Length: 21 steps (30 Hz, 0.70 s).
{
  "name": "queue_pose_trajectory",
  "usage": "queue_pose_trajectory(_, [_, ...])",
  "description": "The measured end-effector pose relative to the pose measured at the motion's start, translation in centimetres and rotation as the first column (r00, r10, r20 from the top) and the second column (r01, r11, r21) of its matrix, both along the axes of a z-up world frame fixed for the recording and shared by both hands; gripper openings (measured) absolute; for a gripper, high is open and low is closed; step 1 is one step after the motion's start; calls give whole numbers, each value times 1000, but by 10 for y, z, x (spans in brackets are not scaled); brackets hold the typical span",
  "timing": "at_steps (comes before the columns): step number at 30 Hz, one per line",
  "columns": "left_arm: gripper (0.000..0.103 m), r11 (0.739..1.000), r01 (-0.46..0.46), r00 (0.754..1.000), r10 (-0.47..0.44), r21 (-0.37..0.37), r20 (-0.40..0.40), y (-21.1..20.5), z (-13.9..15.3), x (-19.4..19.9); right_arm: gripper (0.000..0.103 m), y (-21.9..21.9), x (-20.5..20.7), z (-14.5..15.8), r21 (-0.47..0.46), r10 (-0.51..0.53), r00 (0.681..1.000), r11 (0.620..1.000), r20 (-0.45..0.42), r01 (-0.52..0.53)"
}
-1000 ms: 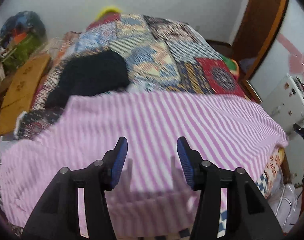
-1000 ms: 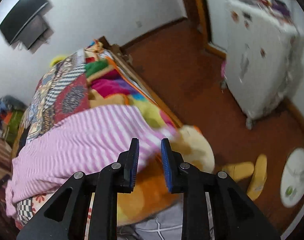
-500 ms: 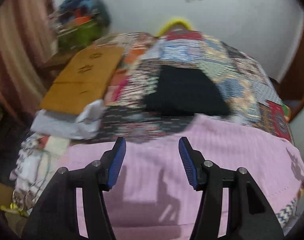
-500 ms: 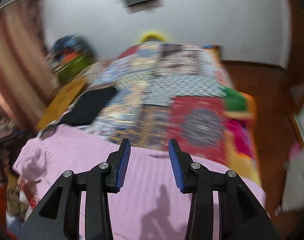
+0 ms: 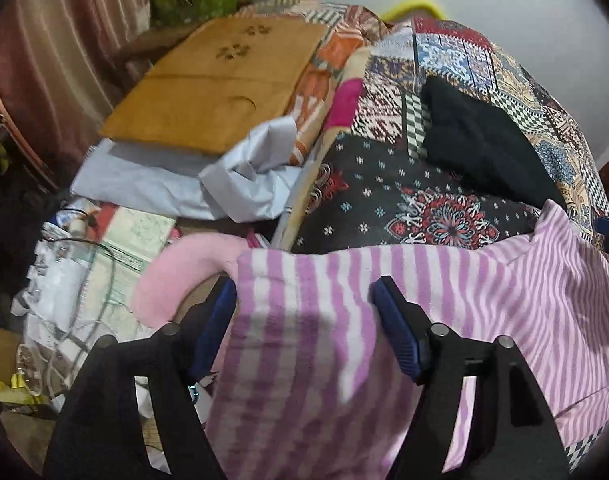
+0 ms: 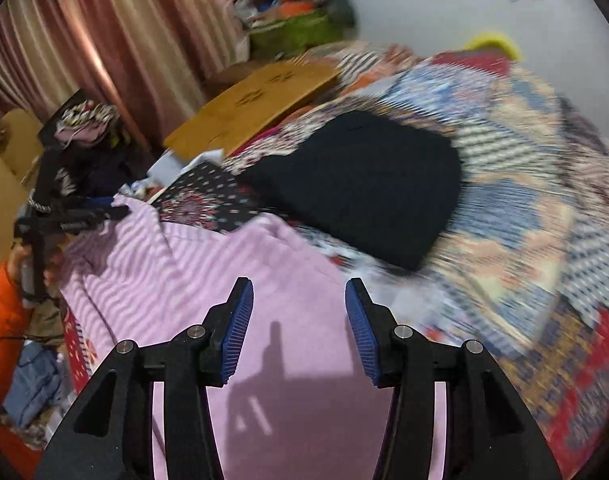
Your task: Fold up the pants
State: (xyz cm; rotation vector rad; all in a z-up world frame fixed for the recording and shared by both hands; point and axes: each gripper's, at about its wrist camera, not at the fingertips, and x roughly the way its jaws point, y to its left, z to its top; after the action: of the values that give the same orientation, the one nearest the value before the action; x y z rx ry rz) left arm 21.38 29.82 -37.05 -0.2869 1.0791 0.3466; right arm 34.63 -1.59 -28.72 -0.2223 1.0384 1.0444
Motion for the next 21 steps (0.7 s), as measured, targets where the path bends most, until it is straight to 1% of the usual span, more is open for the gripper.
queue_pose_trajectory(1, [71,1000,3,1000,-3,-4,5,1,-2,0,44,13,1,-5,0,18,1000,1000,-16,-18])
queue_pose_trajectory(3, [71,1000,12,1000,-12,-6,18,2,-3,1,44,35,5,-16,-19,33,999,999,-20,-34])
queue_pose_trajectory(4, [67,1000,14,1000,-13,-11,24,2,-3,0,44,43,6,-20,-34,36,999,999,-21,-37])
queue_pose_trajectory(5, [60,1000,20,999,-19,-23,30,3,-3,0,44,50,9,-25,-47,39,999,998,-29,-41])
queue_pose_trajectory(6, [58,999,24,999,-23,-29,39,2,-2,-1,44,54,9,-29,-53,47,998,997,-45,-49])
queue_pose_trajectory(7, [53,1000,22,999,-21,-21,48,1,-1,-1,34,55,10,-32,-56,55,996,997,-65,-59])
queue_pose_trajectory(8, [45,1000,26,998,-25,-12,54,0,0,-2,25,57,11,-34,-56,58,996,996,-74,-62])
queue_pose_trajectory(9, [42,1000,26,998,-27,3,60,-3,2,-3,13,59,10,-38,-60,61,995,996,-79,-66])
queue_pose_trajectory(11, [35,999,29,997,-32,30,76,-8,6,-2,10,56,6,-33,-50,51,997,997,-61,-54])
queue_pose_trajectory(13, [34,995,30,995,-38,91,87,-14,9,0,8,55,4,-30,-30,39,998,999,-41,-40])
queue_pose_trajectory(15, [33,993,21,995,-32,118,90,-13,11,1,7,54,5,-19,4,8,1000,1000,-5,-8])
queue_pose_trajectory(18, [33,992,-21,996,10,126,91,1,11,4,7,55,10,-9,30,-55,998,998,40,53])
queue_pose_trajectory(21, [33,991,-44,997,36,123,63,12,5,11,7,61,18,-18,-2,-81,996,997,47,82])
